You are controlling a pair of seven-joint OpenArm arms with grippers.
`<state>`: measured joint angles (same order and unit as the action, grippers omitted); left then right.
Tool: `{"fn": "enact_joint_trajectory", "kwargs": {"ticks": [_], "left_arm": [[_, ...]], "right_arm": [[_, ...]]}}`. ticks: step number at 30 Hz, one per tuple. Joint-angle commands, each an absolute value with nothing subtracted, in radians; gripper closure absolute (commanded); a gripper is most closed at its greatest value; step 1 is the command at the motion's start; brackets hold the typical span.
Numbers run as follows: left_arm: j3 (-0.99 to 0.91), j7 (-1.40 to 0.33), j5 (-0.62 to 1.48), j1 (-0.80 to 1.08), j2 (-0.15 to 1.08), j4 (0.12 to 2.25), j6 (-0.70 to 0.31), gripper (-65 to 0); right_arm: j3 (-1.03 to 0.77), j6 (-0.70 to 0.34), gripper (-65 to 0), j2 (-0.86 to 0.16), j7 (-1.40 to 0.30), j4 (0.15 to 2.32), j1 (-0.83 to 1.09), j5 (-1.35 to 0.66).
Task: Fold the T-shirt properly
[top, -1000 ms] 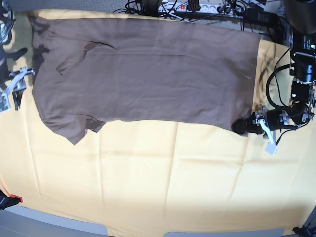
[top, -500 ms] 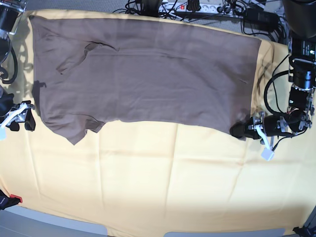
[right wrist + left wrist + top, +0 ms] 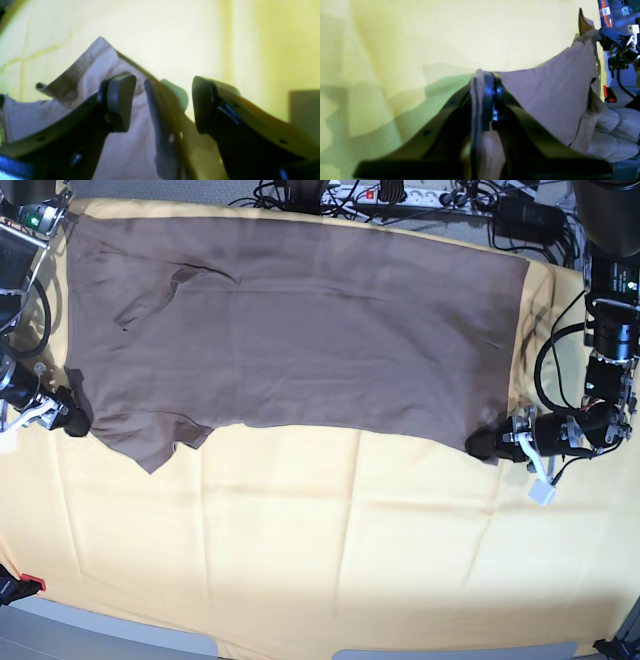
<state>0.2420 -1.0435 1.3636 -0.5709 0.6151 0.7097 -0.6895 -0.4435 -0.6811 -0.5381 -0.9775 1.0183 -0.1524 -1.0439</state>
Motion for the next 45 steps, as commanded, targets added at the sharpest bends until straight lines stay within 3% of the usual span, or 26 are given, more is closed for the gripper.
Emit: {"fn": "enact_joint_trajectory", "kwargs": {"ticks": [1,10,12,16,35,45], "left_arm": [[0.235,-1.025,1.389,-0.601,0.632,0.721,-0.698,0.0],[0.235,-1.025,1.392,-0.601,0.632,0.721,-0.698,0.0],[0.235,-1.024,1.393,-0.601,0.632,0.721,-0.698,0.0],[0.235,-1.024,1.404,-0.601,0.632,0.721,-0.698,0.0],[0.149,-1.011,1.399,-0.680,0.632,0.722,-0.698,0.0],[0.149,-0.781,1.186,-0.702,0.614,0.722,-0.698,0.0]], "right_arm": [[-0.451,-0.689,-39.2,-0.551,-0.978,1.030,-0.175,-1.074],[-0.451,-0.698,-37.5,-0.517,-1.039,1.030,-0.178,-1.128],[-0.451,-0.698,-29.0,-0.518,-1.011,1.030,-0.178,-1.122],[-0.451,-0.698,0.0,-0.518,-0.958,1.030,-0.178,-1.101],[-0.451,-0.673,0.0,-0.519,-0.860,1.031,-0.274,-0.933],[-0.451,-0.650,0.0,-0.519,-0.743,1.031,-0.332,-0.795]]}}
